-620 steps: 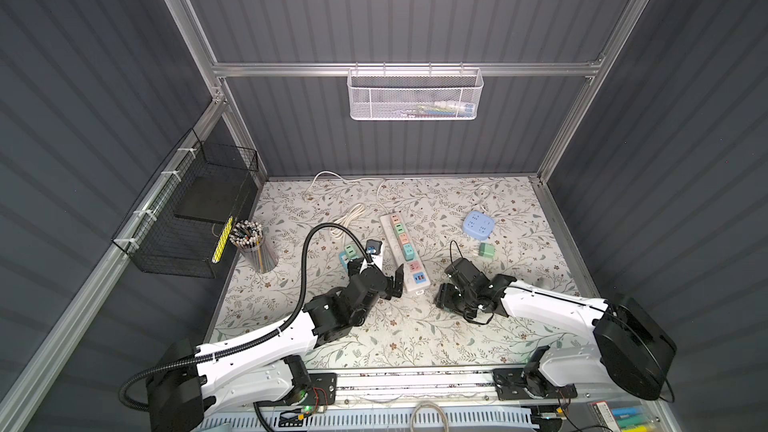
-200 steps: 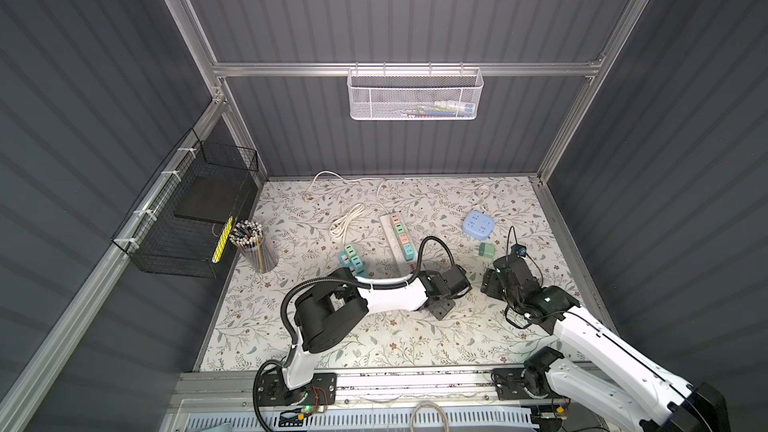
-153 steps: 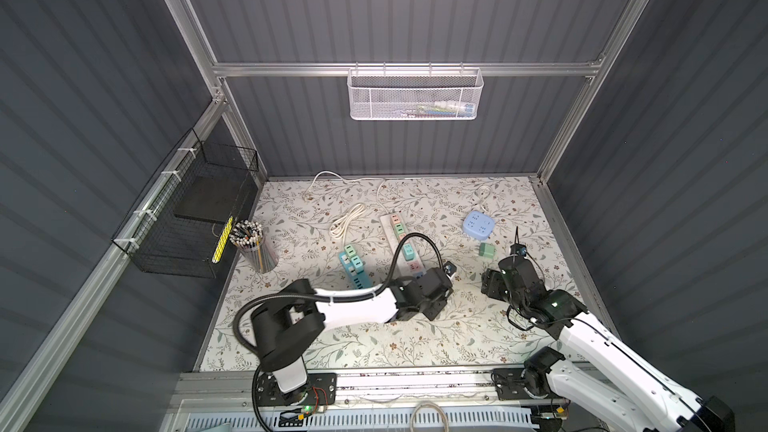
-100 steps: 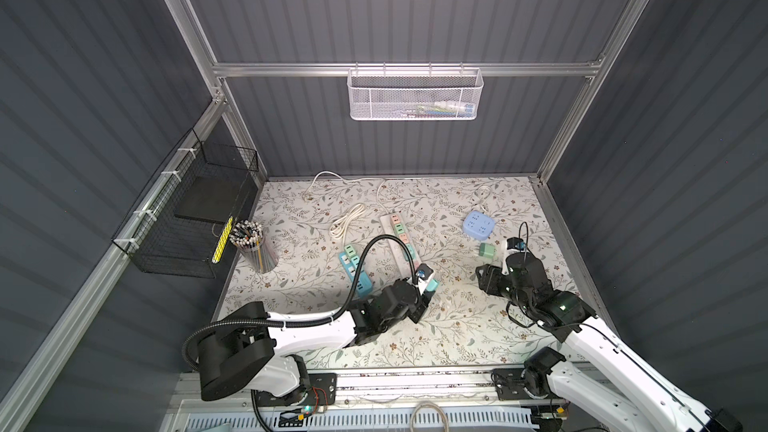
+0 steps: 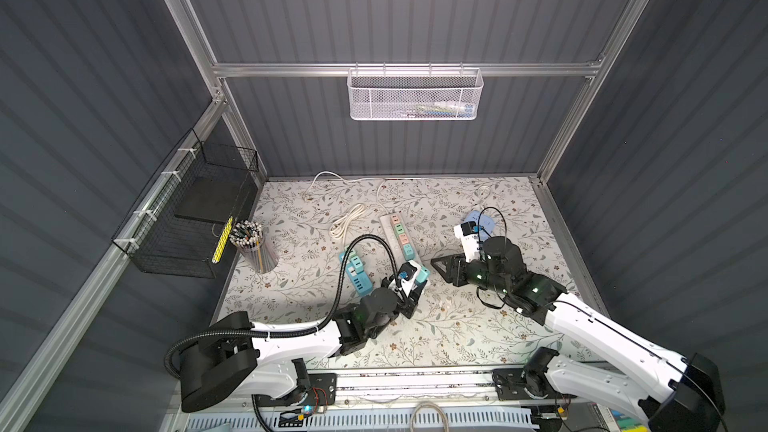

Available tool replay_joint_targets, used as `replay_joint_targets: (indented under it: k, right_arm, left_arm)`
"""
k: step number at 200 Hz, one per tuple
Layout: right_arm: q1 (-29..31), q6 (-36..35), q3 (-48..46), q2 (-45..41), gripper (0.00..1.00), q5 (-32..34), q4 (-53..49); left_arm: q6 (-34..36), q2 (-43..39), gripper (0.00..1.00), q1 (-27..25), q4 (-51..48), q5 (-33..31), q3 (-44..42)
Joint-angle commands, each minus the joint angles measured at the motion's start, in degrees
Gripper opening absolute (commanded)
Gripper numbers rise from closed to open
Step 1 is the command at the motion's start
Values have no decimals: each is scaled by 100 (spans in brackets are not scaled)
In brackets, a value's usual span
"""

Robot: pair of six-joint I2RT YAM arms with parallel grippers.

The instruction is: Insert the plug

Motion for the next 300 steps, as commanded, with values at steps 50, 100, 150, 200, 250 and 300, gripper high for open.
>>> replay_joint_targets:
  k: [50, 100, 150, 200, 250, 300]
  right_arm:
    - [261, 48, 120, 459, 49, -658, 626]
    - [336, 161, 113, 583, 44, -923, 802]
    - [343, 181, 124, 845, 37, -1034, 800]
    - [345, 165, 82, 677, 26, -792, 874]
    - [341, -46, -156, 382, 23, 448, 1224]
    - [350, -501, -592, 993, 23, 1360, 2210]
  left_arm:
    - [59, -195, 24, 13, 91, -113, 18]
    - [58, -198, 24, 14, 74, -88, 33]
    - [58, -268, 25, 10, 38, -111, 18]
    - [10, -261, 34, 12, -32, -190, 44]
    - [-514, -666, 82, 21, -485, -1032, -24]
    - [-1660, -1565, 96, 190, -1724, -2570, -24]
